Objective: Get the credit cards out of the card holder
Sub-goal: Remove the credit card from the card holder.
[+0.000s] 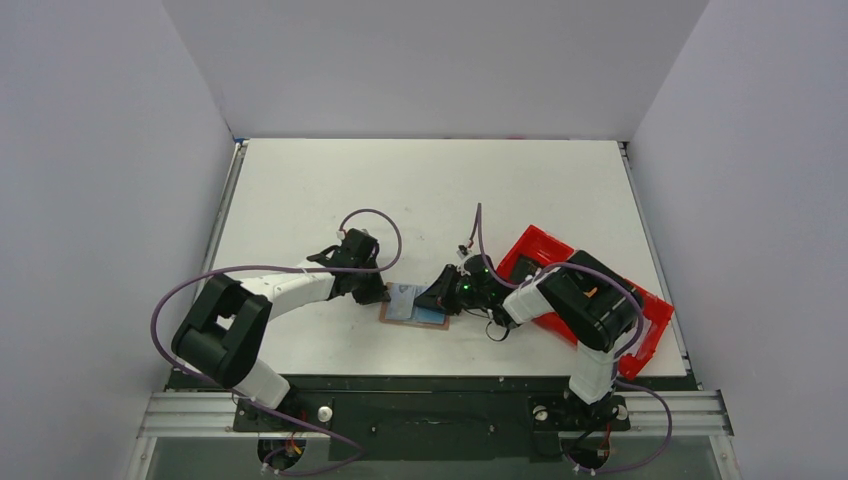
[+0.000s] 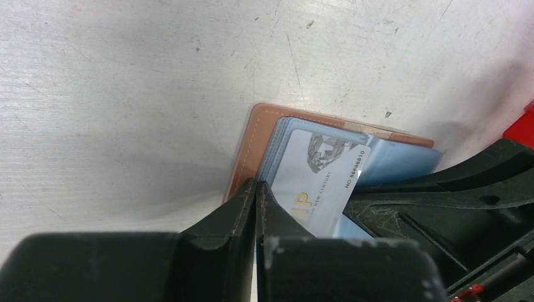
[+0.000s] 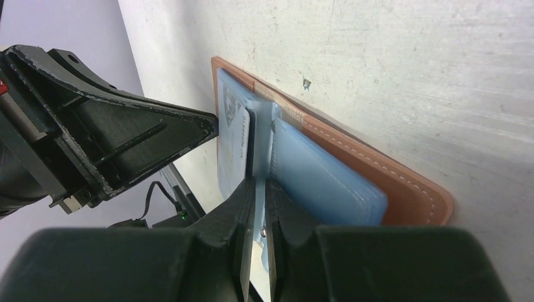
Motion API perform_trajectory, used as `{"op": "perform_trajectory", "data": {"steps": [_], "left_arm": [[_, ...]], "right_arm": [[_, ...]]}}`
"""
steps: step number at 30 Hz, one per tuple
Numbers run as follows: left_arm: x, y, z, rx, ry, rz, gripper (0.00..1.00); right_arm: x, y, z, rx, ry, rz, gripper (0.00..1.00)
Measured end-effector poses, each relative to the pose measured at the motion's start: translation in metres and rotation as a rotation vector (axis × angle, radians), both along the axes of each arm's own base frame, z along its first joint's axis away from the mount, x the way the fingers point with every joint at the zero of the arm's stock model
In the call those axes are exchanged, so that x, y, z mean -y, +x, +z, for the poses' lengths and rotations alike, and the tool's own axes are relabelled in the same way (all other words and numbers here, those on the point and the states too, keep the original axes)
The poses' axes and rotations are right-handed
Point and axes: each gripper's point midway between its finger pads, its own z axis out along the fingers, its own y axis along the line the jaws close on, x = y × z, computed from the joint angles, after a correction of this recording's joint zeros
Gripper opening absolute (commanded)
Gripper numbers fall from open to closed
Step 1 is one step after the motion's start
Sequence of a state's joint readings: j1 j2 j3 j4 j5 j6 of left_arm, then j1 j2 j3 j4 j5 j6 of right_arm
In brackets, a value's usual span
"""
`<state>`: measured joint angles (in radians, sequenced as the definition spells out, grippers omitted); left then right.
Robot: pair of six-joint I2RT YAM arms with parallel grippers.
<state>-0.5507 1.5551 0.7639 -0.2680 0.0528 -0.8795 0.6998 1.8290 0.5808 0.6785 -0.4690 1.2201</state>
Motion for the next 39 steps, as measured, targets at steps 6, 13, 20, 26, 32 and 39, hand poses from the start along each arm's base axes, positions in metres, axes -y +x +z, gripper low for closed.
{"op": "perform_trajectory", "data": {"steps": [6, 13, 20, 26, 32, 39], "left_arm": [[0.001, -0.001, -0.001, -0.001, 0.001, -0.004, 0.00], [0.002, -0.001, -0.001, -0.001, 0.001, -0.005, 0.00], [0.002, 0.000, -0.003, 0.002, 0.010, -0.004, 0.00], [0.002, 0.001, -0.003, 0.004, 0.012, -0.005, 0.00], [0.002, 0.000, -0.003, 0.004, 0.013, -0.005, 0.00], [0.003, 0.000, -0.003, 0.010, 0.019, -0.007, 0.00]], "right_arm": [[0.003, 0.003, 0.003, 0.013, -0.016, -0.022, 0.07], [0.004, 0.008, 0.010, 0.040, -0.018, -0.039, 0.09], [0.006, 0.008, 0.007, 0.040, -0.038, -0.045, 0.15], [0.001, 0.004, 0.007, 0.046, -0.040, -0.022, 0.17], [-0.003, 0.003, 0.007, 0.048, -0.041, -0.012, 0.16], [-0.003, 0.003, 0.003, 0.044, -0.058, -0.007, 0.16]]}}
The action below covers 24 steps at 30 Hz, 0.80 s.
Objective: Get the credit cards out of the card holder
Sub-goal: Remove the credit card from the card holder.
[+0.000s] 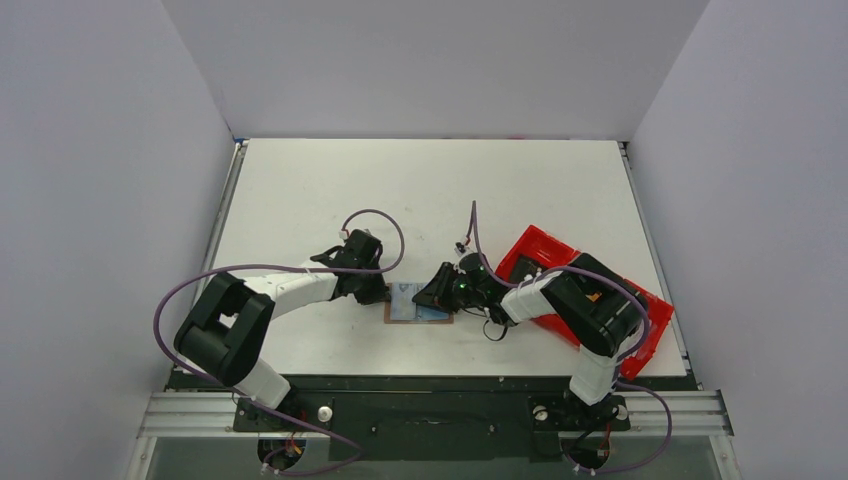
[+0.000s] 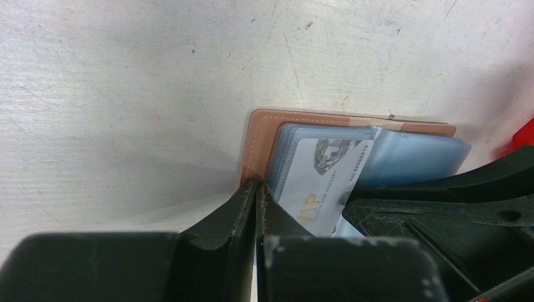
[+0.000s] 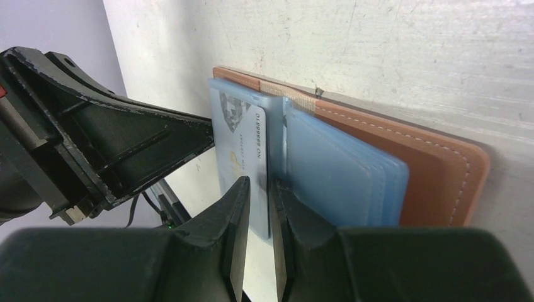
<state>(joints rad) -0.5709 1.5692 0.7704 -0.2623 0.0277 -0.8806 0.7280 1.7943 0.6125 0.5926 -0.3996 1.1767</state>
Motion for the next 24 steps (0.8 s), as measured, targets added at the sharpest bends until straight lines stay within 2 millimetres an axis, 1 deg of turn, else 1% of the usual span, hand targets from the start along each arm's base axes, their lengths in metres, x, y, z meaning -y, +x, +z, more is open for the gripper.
{"op": "perform_trajectory", "data": {"steps": [14, 24], "left_arm": [[0.0008, -0.0002, 0.0000, 0.004, 0.008, -0.003, 0.00], [0.0021, -0.0007, -0.0003, 0.013, 0.024, -0.007, 0.00]], "right_arm": [[-0.0004, -0.0005, -0.0035, -0.003, -0.007, 0.008, 0.16], [-0.0037, 0.0011, 0.0002, -0.008, 0.022, 0.000, 0.14]]}}
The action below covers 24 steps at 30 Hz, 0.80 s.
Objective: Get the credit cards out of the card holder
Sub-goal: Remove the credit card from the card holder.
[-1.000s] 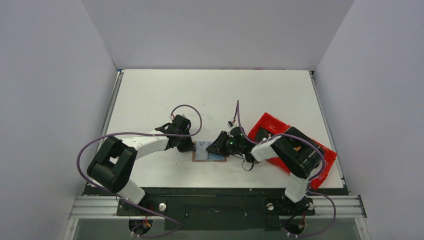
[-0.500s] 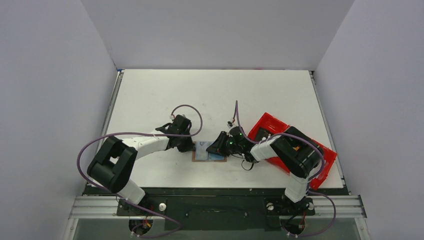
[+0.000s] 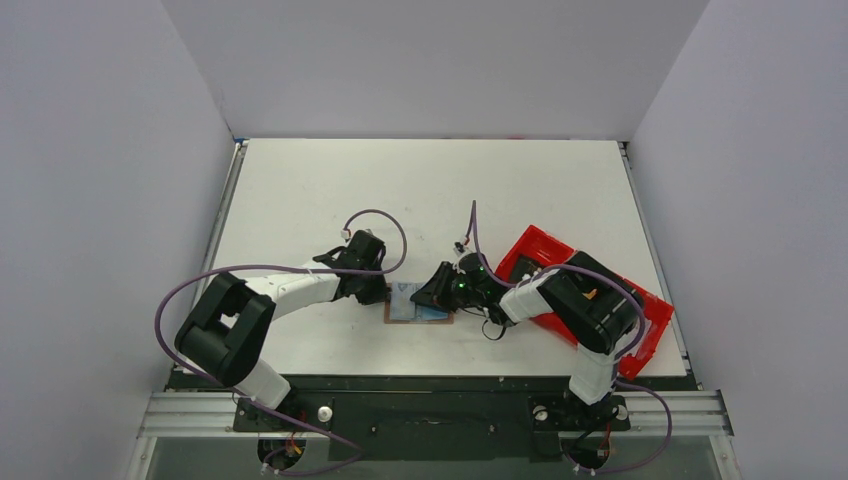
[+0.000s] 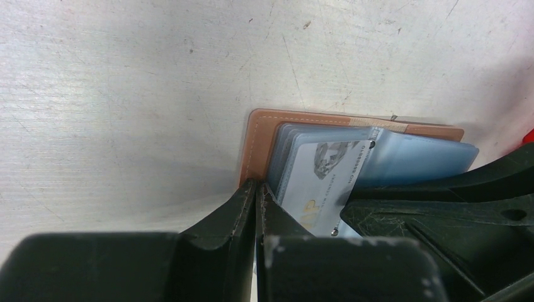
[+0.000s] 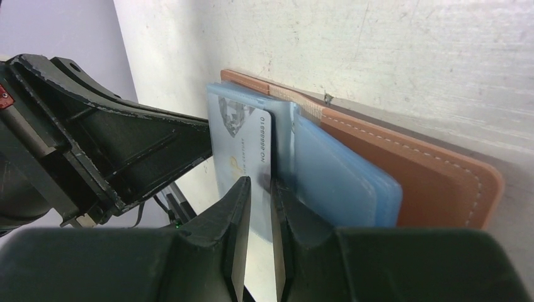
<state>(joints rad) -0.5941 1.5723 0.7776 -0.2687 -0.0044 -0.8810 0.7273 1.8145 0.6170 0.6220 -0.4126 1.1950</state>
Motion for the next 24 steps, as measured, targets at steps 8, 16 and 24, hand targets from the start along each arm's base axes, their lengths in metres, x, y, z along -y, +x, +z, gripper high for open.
{"op": "perform_trajectory", "data": {"steps": [8, 16, 24], "left_arm": [[-0.0003, 0.0000, -0.0007, 0.000, 0.006, 0.003, 0.00], [-0.0004, 0.0000, -0.0013, -0.002, 0.007, 0.003, 0.00], [-0.0006, 0.0000, -0.0008, 0.002, 0.010, 0.003, 0.00]], "right_arm": [[-0.0030, 0.0007, 0.0000, -0.013, 0.023, -0.006, 0.13], [-0.0022, -0.0005, 0.0001, -0.018, 0.034, -0.013, 0.01], [-0.0001, -0.0022, 0.0003, -0.014, 0.049, -0.020, 0.00]]}}
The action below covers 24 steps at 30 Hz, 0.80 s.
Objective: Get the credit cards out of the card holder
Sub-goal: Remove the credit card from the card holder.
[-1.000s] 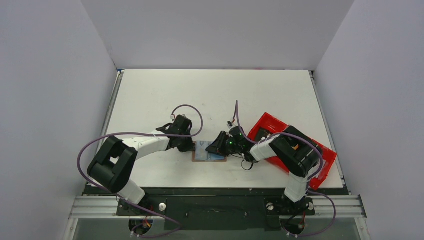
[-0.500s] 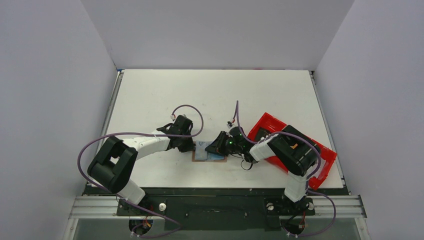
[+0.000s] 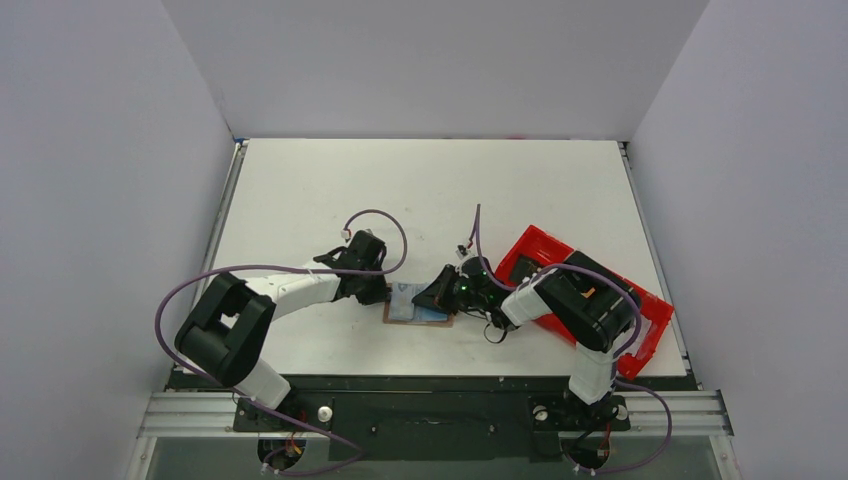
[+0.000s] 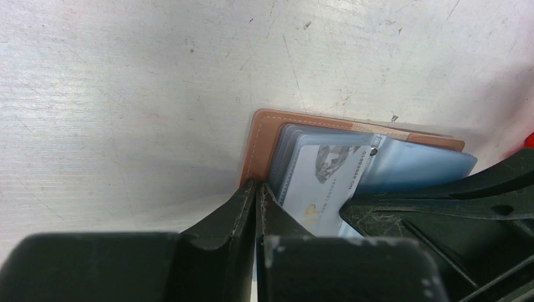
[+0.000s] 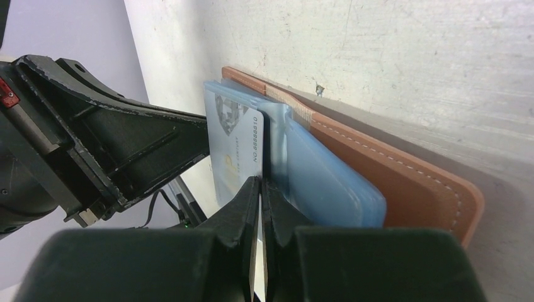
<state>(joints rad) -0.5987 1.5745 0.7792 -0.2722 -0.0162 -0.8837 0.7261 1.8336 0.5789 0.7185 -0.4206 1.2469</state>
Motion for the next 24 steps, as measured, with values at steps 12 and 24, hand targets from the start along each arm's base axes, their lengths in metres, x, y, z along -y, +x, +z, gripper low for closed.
{"op": "perform_trajectory", "data": {"steps": [12, 24], "left_arm": [[-0.002, -0.001, 0.000, 0.024, -0.013, 0.010, 0.00], [-0.002, -0.001, 0.000, 0.024, -0.020, 0.018, 0.00]], "right_arm": [[0.010, -0.003, 0.001, 0.029, -0.064, 0.021, 0.00], [0.028, -0.008, -0.008, 0.056, -0.206, 0.053, 0.00]]}}
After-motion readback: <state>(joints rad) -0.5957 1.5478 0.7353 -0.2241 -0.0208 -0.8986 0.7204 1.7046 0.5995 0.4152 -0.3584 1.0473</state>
